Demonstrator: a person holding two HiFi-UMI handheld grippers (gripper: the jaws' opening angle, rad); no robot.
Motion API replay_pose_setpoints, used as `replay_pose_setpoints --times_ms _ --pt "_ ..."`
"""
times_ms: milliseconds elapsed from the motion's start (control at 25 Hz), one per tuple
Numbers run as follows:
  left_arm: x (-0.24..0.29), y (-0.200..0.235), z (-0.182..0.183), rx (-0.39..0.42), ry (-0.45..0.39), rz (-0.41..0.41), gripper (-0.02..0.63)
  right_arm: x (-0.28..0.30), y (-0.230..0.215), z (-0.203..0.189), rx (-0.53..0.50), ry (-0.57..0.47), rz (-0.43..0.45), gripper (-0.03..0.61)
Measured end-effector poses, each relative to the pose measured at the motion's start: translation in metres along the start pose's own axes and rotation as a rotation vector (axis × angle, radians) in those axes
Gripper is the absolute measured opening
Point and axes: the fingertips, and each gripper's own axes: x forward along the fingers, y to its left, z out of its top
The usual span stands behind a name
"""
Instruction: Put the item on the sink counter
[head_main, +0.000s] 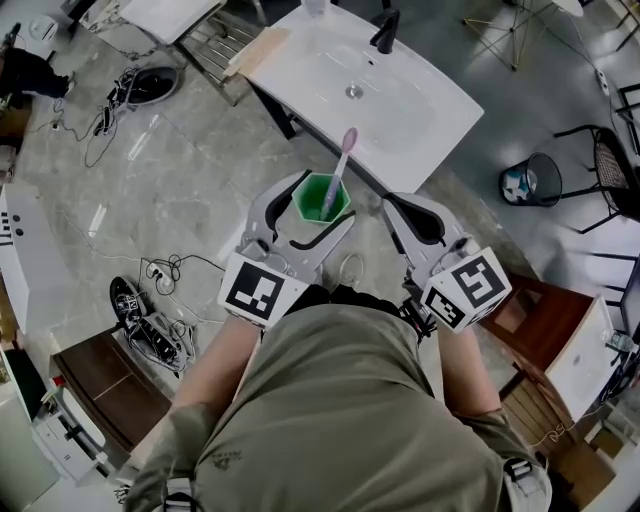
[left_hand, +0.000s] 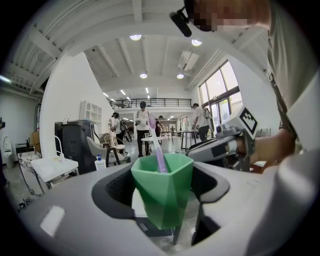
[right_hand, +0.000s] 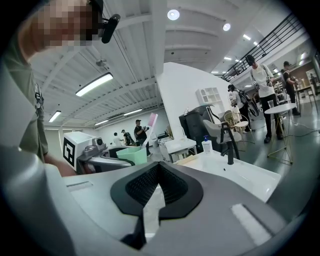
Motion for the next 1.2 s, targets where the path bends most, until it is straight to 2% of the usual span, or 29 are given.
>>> replay_pose_setpoints --times_ms 1200 --pt "0.03 0.027 -0.001 -0.016 0.0 0.046 0.322 0.02 -0.034 0.009 -0.006 0.013 0.037 0.012"
